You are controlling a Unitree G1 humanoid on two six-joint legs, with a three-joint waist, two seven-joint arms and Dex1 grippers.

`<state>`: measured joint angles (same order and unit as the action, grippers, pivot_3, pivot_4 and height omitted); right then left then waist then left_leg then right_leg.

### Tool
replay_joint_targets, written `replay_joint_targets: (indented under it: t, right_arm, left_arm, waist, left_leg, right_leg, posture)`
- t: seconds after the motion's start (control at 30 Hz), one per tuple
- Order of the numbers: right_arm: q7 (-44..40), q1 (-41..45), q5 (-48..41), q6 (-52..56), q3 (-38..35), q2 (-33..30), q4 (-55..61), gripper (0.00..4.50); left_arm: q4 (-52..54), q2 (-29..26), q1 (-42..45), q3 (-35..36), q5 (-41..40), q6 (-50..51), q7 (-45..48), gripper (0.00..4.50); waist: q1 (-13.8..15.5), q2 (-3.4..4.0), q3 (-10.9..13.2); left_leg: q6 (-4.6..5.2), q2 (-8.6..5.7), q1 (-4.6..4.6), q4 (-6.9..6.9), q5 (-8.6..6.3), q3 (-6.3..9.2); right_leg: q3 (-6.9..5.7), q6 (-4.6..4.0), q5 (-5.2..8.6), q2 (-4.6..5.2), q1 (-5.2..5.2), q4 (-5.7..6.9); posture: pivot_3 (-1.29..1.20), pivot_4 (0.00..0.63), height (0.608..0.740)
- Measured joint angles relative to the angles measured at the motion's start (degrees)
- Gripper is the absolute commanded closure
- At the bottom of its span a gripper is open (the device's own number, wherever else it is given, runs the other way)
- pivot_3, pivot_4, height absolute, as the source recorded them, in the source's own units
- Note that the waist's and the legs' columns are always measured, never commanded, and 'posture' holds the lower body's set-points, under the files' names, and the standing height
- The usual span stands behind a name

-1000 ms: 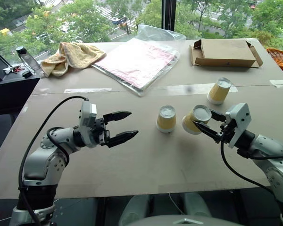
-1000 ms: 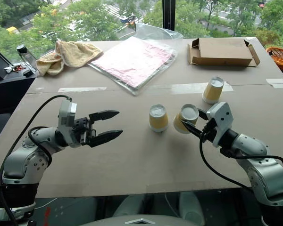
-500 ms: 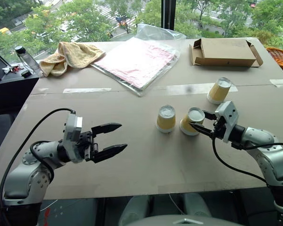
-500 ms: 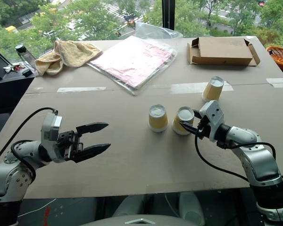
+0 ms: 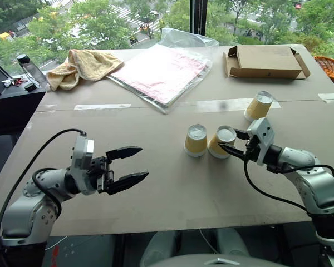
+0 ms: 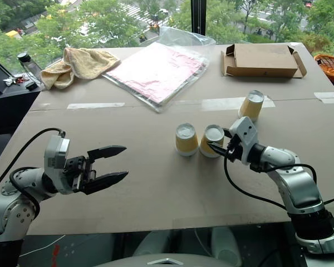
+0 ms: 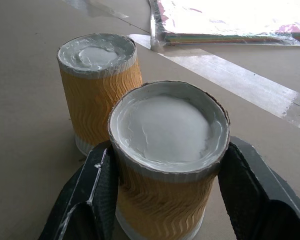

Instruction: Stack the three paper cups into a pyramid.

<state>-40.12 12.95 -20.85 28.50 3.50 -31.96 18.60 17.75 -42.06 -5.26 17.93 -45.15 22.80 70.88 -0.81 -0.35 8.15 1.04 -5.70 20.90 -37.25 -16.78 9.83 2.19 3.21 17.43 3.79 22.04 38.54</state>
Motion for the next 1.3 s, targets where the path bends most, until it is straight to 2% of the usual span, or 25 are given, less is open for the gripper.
replay_joint_targets:
  t: [0.13, 0.2, 0.23, 0.3, 0.33, 0.5, 0.63, 0.77, 0.87, 1.07, 1.2, 1.3]
  right_arm:
    - [0.05, 0.34, 0.78, -0.65, 0.45, 0.78, -0.61, 2.41]
    - [0.05, 0.92, 1.43, -1.09, 0.96, 1.14, -1.18, 1.4]
    - [0.01, 1.23, 1.7, -1.42, 1.12, 1.27, -1.48, 1.24]
    - [-0.02, 1.42, 2.37, -1.87, 1.3, 1.39, -2.51, 0.22]
    - [0.01, 1.42, 2.54, -2.1, 1.29, 1.38, -2.89, 0.04]
    - [-0.41, 0.94, 1.25, -1.53, -0.32, 0.14, -0.38, 0.04]
    - [-0.73, 1.28, -5.11, 2.86, -5.78, -1.48, 5.6, 0.04]
    - [2.25, 6.3, -10.43, 7.42, -12.43, -1.81, 6.43, 0.04]
    - [7.32, 12.34, -7.41, 7.01, -14.01, -1.95, 0.55, 0.04]
    - [13.27, 18.64, 2.99, 1.76, -12.43, -1.74, -21.03, 0.04]
    - [14.41, 22.71, 5.76, -1.35, -12.11, -0.05, -32.07, 0.04]
    - [14.09, 24.45, 6.14, -2.59, -12.11, 0.68, -35.21, 0.04]
  left_arm:
    - [1.26, 0.32, -0.51, -0.01, -0.04, 0.02, -1.02, 0.0]
    - [1.79, 0.59, -0.53, -0.01, -0.05, 0.05, -1.44, 0.0]
    - [2.07, 0.78, -0.53, -0.02, -0.1, 0.11, -1.83, 0.0]
    - [2.38, 1.06, -0.53, -0.03, -0.16, 0.4, -2.45, 0.0]
    - [2.51, 1.12, -0.53, -0.04, -0.18, 0.48, -2.55, 0.0]
    - [3.17, 1.85, -0.35, -0.5, -0.64, 0.65, -3.59, 0.0]
    - [3.16, 2.17, 0.64, -0.71, -0.64, 0.68, -3.84, 0.0]
    - [3.15, 2.75, 1.16, -1.31, -0.67, 0.69, -4.18, 0.0]
    - [3.17, 3.45, 1.56, -2.25, -0.75, 0.68, -4.44, 0.0]
    - [4.1, 3.56, 1.61, -2.49, -1.52, 0.71, -4.9, 0.0]
    - [9.14, 3.33, -1.22, -1.67, -2.93, 1.03, -6.05, 0.0]
    - [11.16, 3.27, -3.15, -0.14, -4.31, 1.09, -6.44, 0.0]
  waist:
    - [-0.06, 0.0, 0.0]
    - [-0.08, 0.0, 0.0]
    - [-0.07, 0.0, 0.0]
    - [0.0, 0.0, 0.0]
    - [0.01, 0.0, 0.0]
    - [0.04, 0.01, 0.01]
    - [0.1, 0.01, 0.01]
    - [-0.05, 0.01, 0.01]
    - [0.0, 0.0, 0.0]
    - [-0.08, 0.0, 0.01]
    - [-1.0, 0.02, 0.01]
    - [-1.39, 0.02, 0.01]
  left_leg:
    - [0.0, 0.0, -0.01, -0.01, 0.0, -0.02]
    - [0.0, 0.0, -0.03, -0.01, 0.0, -0.02]
    - [0.0, 0.0, -0.03, -0.01, 0.0, -0.02]
    - [0.0, 0.0, -0.02, -0.01, 0.0, -0.01]
    - [0.0, 0.0, -0.01, -0.01, 0.0, -0.01]
    - [0.0, 0.0, 0.0, 0.01, 0.0, -0.01]
    - [0.0, 0.0, 0.0, 0.0, 0.0, 0.0]
    - [0.0, 0.0, -0.02, 0.0, 0.0, -0.04]
    - [0.0, 0.0, -0.02, 0.0, 0.0, -0.03]
    - [0.0, -0.02, 0.07, 0.01, 0.0, -0.1]
    - [0.0, 0.0, 0.15, 0.05, 0.0, -0.16]
    - [0.0, 0.01, 0.15, 0.05, 0.0, -0.16]
  right_leg:
    - [0.03, 0.0, 0.0, -0.01, 0.0, 0.01]
    - [0.04, 0.0, 0.0, -0.02, 0.0, 0.02]
    - [0.03, 0.0, 0.0, -0.02, 0.0, 0.03]
    - [0.03, 0.0, 0.0, -0.01, 0.0, 0.03]
    - [0.03, 0.0, 0.0, -0.01, 0.0, 0.02]
    - [0.02, 0.0, 0.0, 0.0, 0.01, 0.0]
    - [0.02, 0.0, 0.0, 0.0, 0.0, 0.0]
    - [0.07, 0.0, 0.0, -0.01, 0.0, 0.01]
    - [0.04, 0.0, 0.0, -0.01, 0.0, 0.02]
    - [0.07, -0.01, 0.0, 0.02, 0.11, 0.01]
    - [0.14, -0.01, 0.0, 0.01, 0.21, 0.02]
    - [0.14, -0.01, 0.0, 0.0, 0.21, 0.01]
  posture:
    - [0.0, 0.15, 0.74]
    - [0.0, 0.15, 0.74]
    - [0.0, 0.15, 0.74]
    - [0.0, 0.15, 0.74]
    - [0.0, 0.15, 0.74]
    - [0.0, 0.15, 0.74]
    - [0.0, 0.15, 0.74]
    - [0.0, 0.15, 0.74]
    - [0.0, 0.15, 0.74]
    - [0.0, 0.15, 0.74]
    - [0.0, 0.15, 0.74]
    - [0.0, 0.15, 0.74]
